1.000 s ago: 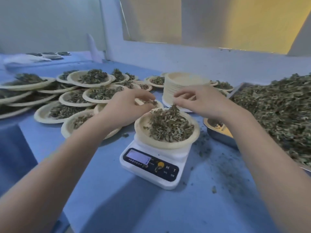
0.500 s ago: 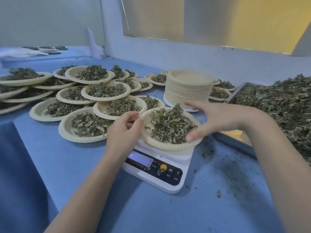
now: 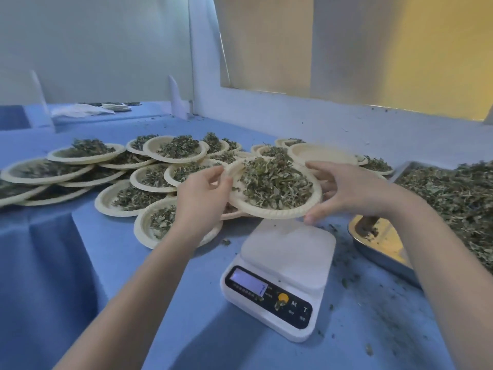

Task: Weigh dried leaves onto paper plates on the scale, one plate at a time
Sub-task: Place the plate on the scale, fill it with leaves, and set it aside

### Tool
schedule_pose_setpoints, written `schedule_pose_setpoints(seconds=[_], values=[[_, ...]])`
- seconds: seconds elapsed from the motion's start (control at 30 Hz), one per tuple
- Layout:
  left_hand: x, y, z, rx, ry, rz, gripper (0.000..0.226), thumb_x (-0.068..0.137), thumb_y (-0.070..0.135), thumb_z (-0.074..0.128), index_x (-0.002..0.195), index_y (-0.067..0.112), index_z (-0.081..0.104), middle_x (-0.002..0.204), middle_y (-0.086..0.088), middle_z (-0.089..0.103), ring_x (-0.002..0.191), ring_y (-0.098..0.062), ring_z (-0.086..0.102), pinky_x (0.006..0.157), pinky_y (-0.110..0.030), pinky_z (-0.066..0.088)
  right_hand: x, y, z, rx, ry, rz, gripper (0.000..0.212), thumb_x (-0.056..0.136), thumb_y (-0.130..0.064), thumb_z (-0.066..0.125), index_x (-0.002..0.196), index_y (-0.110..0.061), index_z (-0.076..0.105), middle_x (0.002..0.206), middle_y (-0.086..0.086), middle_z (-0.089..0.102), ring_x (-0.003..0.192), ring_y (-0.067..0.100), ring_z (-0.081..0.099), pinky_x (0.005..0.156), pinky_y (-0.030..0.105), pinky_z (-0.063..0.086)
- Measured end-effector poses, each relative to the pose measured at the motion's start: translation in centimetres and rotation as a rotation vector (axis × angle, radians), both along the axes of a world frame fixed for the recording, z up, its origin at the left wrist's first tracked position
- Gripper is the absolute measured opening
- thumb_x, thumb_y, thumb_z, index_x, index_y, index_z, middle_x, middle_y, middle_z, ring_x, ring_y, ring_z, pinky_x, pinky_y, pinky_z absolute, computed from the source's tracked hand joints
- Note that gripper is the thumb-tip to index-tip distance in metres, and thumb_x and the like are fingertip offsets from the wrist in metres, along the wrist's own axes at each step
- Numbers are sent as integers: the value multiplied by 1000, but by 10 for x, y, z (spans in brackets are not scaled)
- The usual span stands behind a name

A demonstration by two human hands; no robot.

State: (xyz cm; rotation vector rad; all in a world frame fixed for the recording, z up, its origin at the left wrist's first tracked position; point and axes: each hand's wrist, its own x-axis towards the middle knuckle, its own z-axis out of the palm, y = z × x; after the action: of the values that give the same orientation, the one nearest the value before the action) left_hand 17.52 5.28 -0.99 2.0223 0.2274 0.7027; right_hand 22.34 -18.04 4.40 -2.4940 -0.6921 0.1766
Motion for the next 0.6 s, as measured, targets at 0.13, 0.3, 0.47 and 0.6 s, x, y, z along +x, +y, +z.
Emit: schedule_pose_setpoints(seconds=[0.13, 0.3, 0.47, 0.6], values=[[1, 29, 25, 17, 8, 79, 28, 91, 28, 55, 116, 20, 66, 104, 2, 70, 82, -16, 65, 68, -24, 49, 9, 34, 21, 141, -71, 54, 71, 40, -43, 88, 102, -52, 57, 105, -30, 57, 95, -9, 62, 89, 19, 46], [5, 76, 49, -16, 33, 128, 40, 90, 30, 59, 127, 14, 60, 117, -1, 66, 97, -20, 65, 87, -33, 50, 26, 84, 35, 100, -142, 34, 62, 57, -37, 88, 116, -37, 67, 106, -13, 64, 88, -4, 64, 74, 12, 43], [21, 129, 72, 0, 24, 173, 23, 89, 31, 61, 107, 18, 67, 111, 1, 66, 102, -21, 62, 89, -32, 46, 56, 150, 47, 101, -221, 21, 42, 63, -29, 86, 104, -30, 73, 99, -7, 72, 93, 3, 63, 77, 17, 43], [49, 187, 95, 27, 41, 210, 7, 85, 21, 63, 79, 22, 63, 97, -7, 69, 98, -28, 66, 87, -42, 50, 95, 218, 59, 157, -236, 41, 45, 67, -21, 85, 110, -22, 72, 109, 2, 70, 101, 12, 64, 89, 24, 45]])
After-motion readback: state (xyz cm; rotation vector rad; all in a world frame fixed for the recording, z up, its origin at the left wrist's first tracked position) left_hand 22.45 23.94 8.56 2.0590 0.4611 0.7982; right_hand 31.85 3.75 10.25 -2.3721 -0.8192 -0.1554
